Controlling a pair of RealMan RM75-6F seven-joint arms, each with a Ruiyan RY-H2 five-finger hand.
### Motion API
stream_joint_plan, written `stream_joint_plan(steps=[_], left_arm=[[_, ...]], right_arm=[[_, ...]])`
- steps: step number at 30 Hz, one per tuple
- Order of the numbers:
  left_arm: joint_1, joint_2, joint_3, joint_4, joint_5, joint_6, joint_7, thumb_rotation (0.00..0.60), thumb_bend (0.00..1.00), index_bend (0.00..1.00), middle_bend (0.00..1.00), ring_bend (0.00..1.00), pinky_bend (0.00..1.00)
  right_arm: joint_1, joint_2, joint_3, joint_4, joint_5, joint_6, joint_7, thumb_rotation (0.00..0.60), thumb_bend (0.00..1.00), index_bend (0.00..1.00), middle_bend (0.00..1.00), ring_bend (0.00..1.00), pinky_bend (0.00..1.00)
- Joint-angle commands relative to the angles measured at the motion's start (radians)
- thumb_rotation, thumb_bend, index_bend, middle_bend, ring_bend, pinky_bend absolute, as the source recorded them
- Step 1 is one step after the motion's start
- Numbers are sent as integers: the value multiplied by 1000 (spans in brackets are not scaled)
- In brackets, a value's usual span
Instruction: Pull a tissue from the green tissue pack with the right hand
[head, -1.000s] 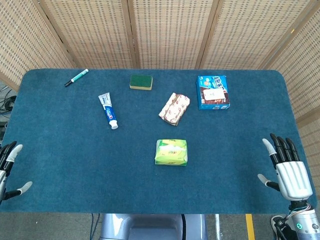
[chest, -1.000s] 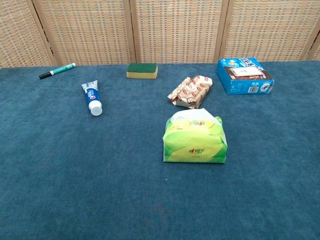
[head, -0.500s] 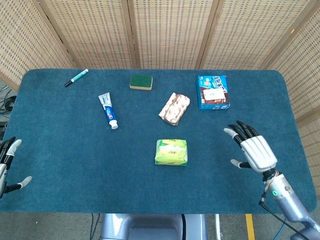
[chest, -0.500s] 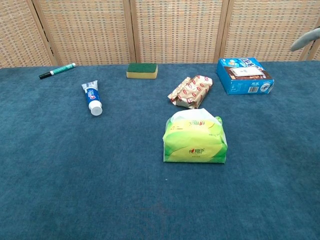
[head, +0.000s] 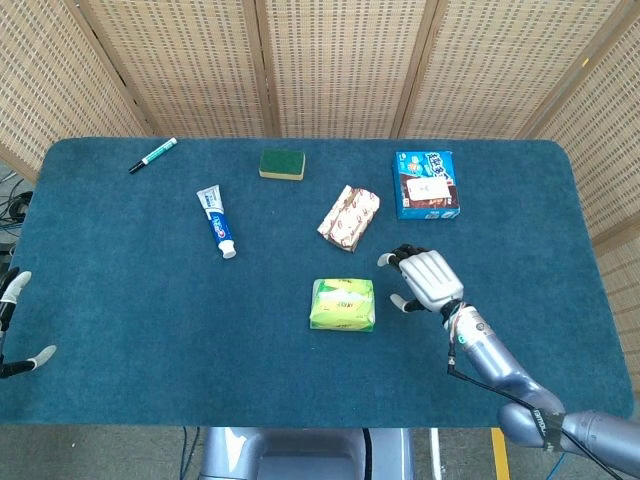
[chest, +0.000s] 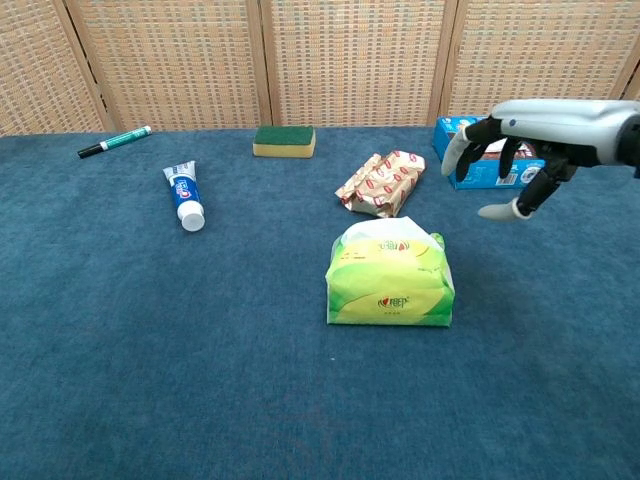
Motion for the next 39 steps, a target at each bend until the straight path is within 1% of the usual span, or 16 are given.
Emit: stream_joint_plan(steps=[1,5,9,14,17,19,24,28,33,36,39], left_arm=[[1,4,0,1,0,1,-10,600,30,0,0,0,0],[-1,7,1,2,1,-4,-17,600,30,0,0,0,0],[-2,8,1,2,1,-7,-17,600,30,0,0,0,0],[-2,9,1,2,-1,-6,-20,600,32,0,0,0,0],[-1,9,-1,3,-5,-7,-24,600,32,0,0,0,0],[-2,9,-2,3,-6,-7,-25,600,32,0,0,0,0],[-4,11,-3,4,-9,-11,-28,600,33,0,0,0,0],[-3,11,-3,5,-9,-10,-31,600,33,0,0,0,0],[-3,10,-1,6,-6,-9,-30,600,34,0,0,0,0],[-2,11,-2,5,-6,-7,-31,600,35,0,0,0,0],[-2,12,-1,3,-3,-5,-31,600,35,0,0,0,0]], right_arm=[[39,-49,1,6,70,-13,-56,600,363,284,321,220,327],[60,-80,-17,-11,108,4,-110,600,363,284,324,220,327],[76,-105,-24,-17,136,12,-133,600,363,304,332,227,327],[109,-135,-28,-14,191,19,-170,600,363,339,381,280,350],[123,-144,-31,-9,210,19,-182,600,401,408,463,368,395],[131,-147,-31,-6,225,18,-189,600,421,471,528,435,430],[149,-153,-38,2,252,25,-206,600,458,589,631,525,492],[147,-160,-43,3,230,50,-196,600,496,635,667,552,496],[135,-154,-47,-14,163,90,-162,600,522,648,678,557,496],[128,-130,-40,-51,124,119,-149,600,539,651,680,557,496],[121,-84,-24,-115,92,150,-145,600,545,653,682,557,496]])
